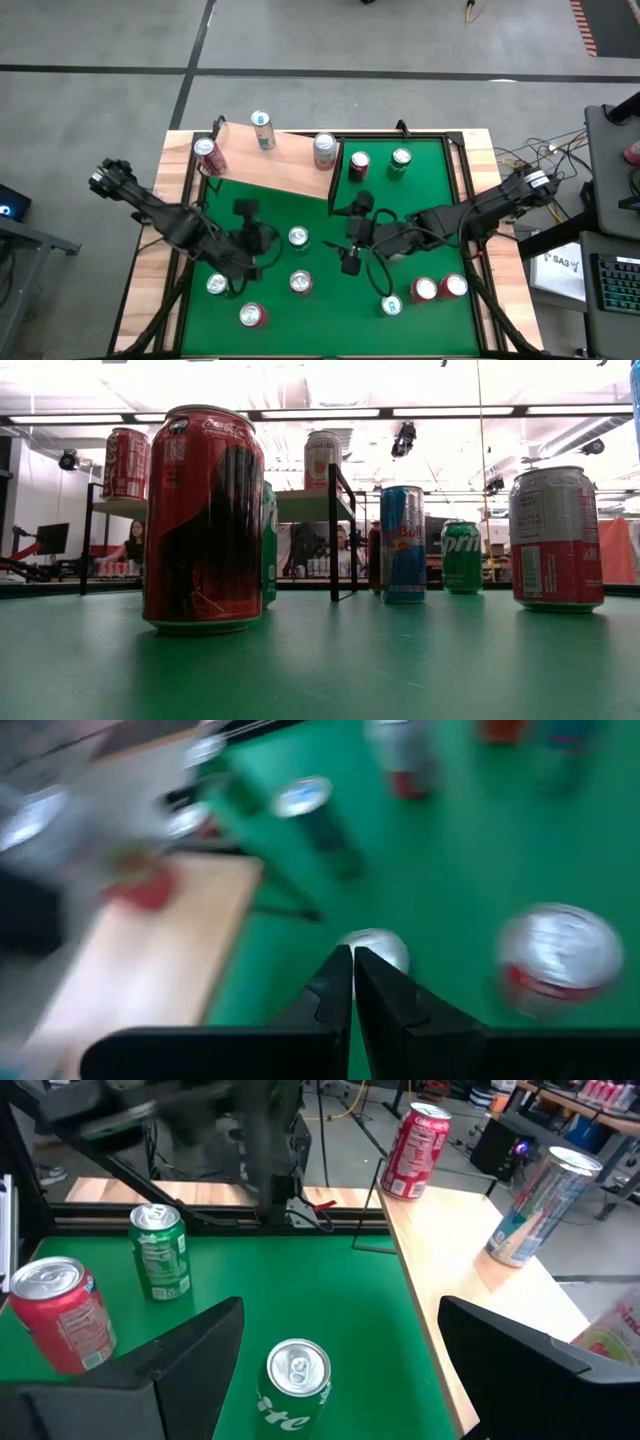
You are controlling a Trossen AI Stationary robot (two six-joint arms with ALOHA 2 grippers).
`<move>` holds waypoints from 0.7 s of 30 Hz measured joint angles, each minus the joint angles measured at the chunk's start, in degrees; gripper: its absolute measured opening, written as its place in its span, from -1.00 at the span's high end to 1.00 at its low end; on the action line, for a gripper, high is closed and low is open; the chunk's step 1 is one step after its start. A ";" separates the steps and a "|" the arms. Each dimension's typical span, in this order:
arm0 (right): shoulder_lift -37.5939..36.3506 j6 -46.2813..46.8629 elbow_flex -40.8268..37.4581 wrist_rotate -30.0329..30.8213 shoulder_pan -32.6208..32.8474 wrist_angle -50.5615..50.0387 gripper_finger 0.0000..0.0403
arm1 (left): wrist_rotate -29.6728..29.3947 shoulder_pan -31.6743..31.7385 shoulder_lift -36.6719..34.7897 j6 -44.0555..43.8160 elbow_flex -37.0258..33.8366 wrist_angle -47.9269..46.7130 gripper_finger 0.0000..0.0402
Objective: Place canned beverage on shelf
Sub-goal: Put the green soda can on the shelf
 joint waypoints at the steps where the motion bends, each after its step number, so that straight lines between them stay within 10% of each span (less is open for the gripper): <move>1: 0.19 -0.27 0.14 -0.02 0.00 -0.08 -0.61 | 3.17 0.13 -0.79 3.66 -2.19 4.40 1.00; 6: 1.91 -0.60 1.52 0.00 0.00 -0.09 -0.61 | 11.64 0.33 -6.30 12.40 -11.70 18.16 1.00; 21: 10.78 -0.38 5.57 -2.99 -4.08 -0.62 -0.61 | 4.99 0.83 -19.36 -10.22 -25.91 13.53 1.00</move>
